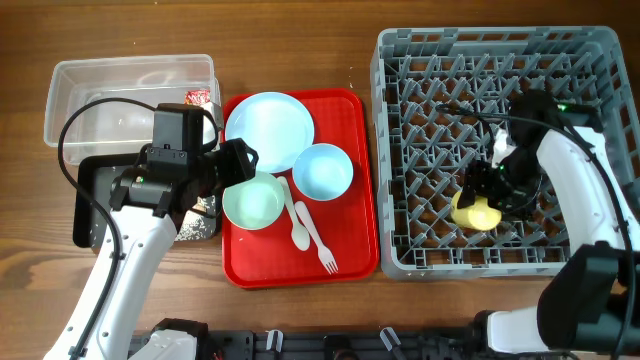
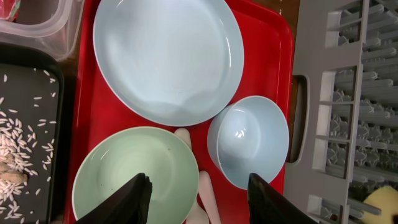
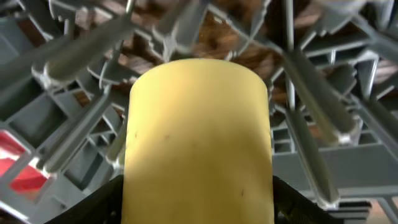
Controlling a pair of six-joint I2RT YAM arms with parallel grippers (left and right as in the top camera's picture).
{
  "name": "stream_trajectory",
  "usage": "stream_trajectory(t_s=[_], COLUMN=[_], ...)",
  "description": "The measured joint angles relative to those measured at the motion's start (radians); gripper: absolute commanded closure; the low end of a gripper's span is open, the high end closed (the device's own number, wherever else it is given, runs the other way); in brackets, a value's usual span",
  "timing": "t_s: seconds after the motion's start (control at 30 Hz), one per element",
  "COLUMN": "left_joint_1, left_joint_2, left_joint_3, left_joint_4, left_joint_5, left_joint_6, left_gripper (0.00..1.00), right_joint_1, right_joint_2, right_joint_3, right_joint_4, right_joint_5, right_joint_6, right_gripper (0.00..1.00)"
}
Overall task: Sort waste into correct bins and load items into the dishwasher rack
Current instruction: 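Lower the yellow cup into the dish rack with the right gripper, then grasp the light blue bowl with the right gripper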
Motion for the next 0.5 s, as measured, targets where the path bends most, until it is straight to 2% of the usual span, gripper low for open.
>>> stream_trajectory(t_s=[0.13,0.23,0.37,0.43,0.5], left_joint_1=[0.000,0.000,0.000,0.000,0.000], left_joint_2=[0.000,0.000,0.000,0.000,0.000], left_joint_3=[0.000,0.000,0.000,0.000,0.000], left_joint_4=[0.000,0.000,-0.003,-0.019,-0.093], left_joint_5=[0.000,0.000,-0.003,-0.005,-0.056], left_joint_6=[0.000,0.000,0.003,0.004,-0.005], left_gripper=[0.49,0.47,0.42,0.36,0.27], right_joint_1=[-0.002,-0.002,-0.002,0.002,0.067], right_joint_2=[0.003,0.003,-0.012,-0.067,-0.135], right_joint_3=[0.000,0.035,0.174,0.209,0.221], right_joint_4=[0.071,0.057,0.040,0.062,0.150], right_joint_5=[0.002,0.000,0.000,-0.025,-0.104], right_joint_6=[-0.003,-0.003,-0.003,-0.011,-0.063], right_gripper=[0.19,0.16,0.16,0.16,0.17])
